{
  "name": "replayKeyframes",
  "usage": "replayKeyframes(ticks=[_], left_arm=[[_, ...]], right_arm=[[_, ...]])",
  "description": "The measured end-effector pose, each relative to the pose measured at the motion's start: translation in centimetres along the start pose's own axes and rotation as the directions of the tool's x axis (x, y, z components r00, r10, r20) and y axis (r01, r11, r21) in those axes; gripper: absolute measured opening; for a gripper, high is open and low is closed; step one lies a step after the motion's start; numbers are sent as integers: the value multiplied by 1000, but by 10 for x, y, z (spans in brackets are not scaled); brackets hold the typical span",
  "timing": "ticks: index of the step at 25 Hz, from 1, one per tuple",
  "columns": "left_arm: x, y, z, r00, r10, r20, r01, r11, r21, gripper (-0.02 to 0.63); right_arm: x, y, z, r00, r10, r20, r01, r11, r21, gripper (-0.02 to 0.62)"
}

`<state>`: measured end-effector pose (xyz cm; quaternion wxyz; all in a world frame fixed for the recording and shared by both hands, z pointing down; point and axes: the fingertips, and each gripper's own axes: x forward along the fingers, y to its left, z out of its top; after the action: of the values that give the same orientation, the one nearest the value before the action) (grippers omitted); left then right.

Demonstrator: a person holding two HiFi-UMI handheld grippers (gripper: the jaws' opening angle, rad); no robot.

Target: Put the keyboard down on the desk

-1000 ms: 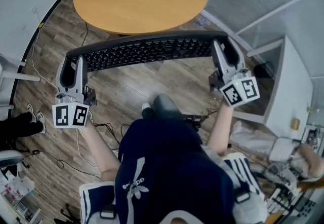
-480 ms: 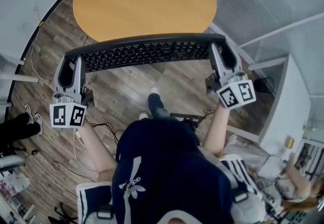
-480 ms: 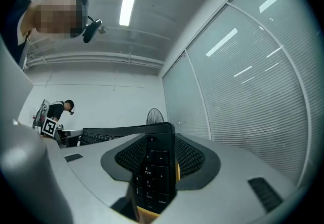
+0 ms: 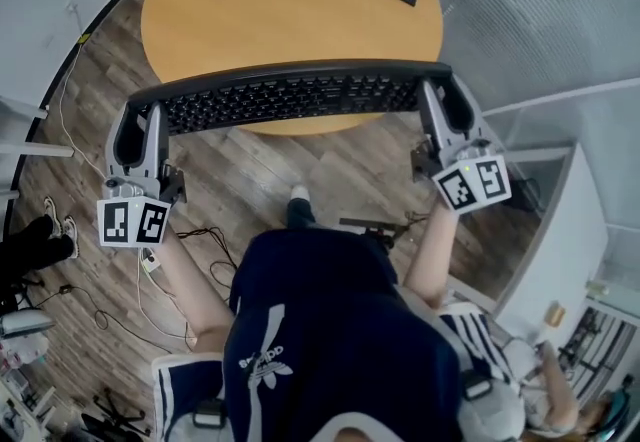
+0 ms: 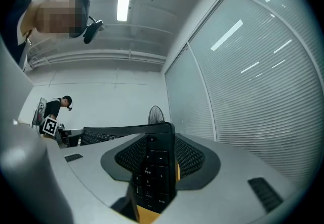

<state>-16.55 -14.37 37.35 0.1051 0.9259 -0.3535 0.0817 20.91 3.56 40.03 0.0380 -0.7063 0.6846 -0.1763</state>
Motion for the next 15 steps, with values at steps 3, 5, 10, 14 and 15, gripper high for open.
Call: replayKeyframes(ticks=[3, 5, 10, 14, 15], left_arm=[[-2, -1, 3, 1000, 7, 3, -7, 1000, -1, 192], [0, -2, 5, 1000, 6, 4, -6, 1000, 4, 192], [-1, -2, 6, 1000, 7, 4, -8, 1000, 22, 192], [11, -5, 11, 1000, -19, 11, 18, 999, 34, 192], [17, -7, 14, 999, -29, 12, 29, 999, 37, 192]], right_arm=[[-1, 0, 2, 1000, -3, 5, 3, 1000, 3, 160], [0, 0, 4, 1000, 0, 5, 0, 1000, -9, 160], [-1, 0, -2, 1000, 0, 7, 0, 1000, 6, 160], [-4, -7, -1, 1000, -24, 17, 24, 1000, 14, 160], [-6, -10, 2, 999, -34, 20, 34, 999, 14, 160]])
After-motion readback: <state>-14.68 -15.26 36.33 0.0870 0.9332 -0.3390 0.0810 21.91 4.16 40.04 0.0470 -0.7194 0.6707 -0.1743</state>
